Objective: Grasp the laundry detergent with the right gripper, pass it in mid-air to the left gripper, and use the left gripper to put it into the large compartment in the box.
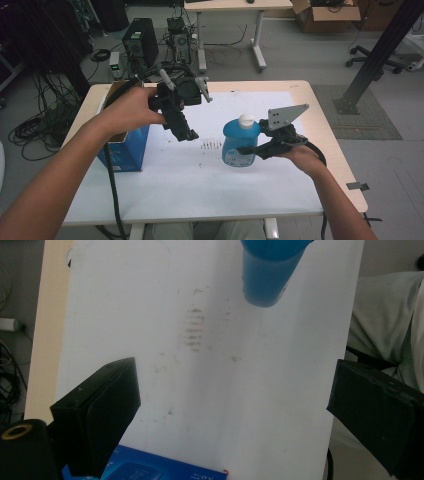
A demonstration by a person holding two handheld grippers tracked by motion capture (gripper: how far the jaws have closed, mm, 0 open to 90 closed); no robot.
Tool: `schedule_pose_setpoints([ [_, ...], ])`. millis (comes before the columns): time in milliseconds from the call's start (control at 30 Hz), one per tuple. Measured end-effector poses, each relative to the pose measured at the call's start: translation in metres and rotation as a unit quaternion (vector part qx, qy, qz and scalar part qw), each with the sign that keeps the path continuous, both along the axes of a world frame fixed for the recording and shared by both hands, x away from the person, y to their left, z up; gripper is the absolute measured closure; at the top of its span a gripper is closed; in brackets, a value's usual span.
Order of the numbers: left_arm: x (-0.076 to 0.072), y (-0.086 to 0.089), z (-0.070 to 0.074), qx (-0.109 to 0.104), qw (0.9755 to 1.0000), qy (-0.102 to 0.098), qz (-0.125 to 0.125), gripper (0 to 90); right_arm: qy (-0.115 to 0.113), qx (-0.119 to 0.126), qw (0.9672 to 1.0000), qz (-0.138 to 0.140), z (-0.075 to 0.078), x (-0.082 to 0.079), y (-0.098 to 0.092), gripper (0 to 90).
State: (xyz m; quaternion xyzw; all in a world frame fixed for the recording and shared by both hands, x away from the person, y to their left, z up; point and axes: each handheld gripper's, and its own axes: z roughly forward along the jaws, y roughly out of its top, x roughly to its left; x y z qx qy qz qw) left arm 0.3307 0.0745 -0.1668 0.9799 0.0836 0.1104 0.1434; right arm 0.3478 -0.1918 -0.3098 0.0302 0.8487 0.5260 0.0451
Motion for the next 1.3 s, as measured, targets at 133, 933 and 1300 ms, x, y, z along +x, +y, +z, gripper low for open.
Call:
schedule_pose_setpoints([
  [133, -0.003, -0.002, 0.001, 0.003, 1.0, 0.002, -0.005, 6.8, 0.0, 0.0, 1.0, 0.009, 0.0, -0.001, 0.006, 45.0],
  [933, -0.011, -0.009, 0.003, 0.017, 0.9991, 0.03, -0.024, 6.9, -0.003, -0.004, 0.999, 0.045, 0.003, 0.0, 0.04, 45.1],
  [1300, -0.011, -0.015, 0.004, 0.02, 0.9987, 0.036, -0.029, 6.7, 0.001, -0.011, 0.9984, 0.055, -0.003, 0.001, 0.051, 45.1],
])
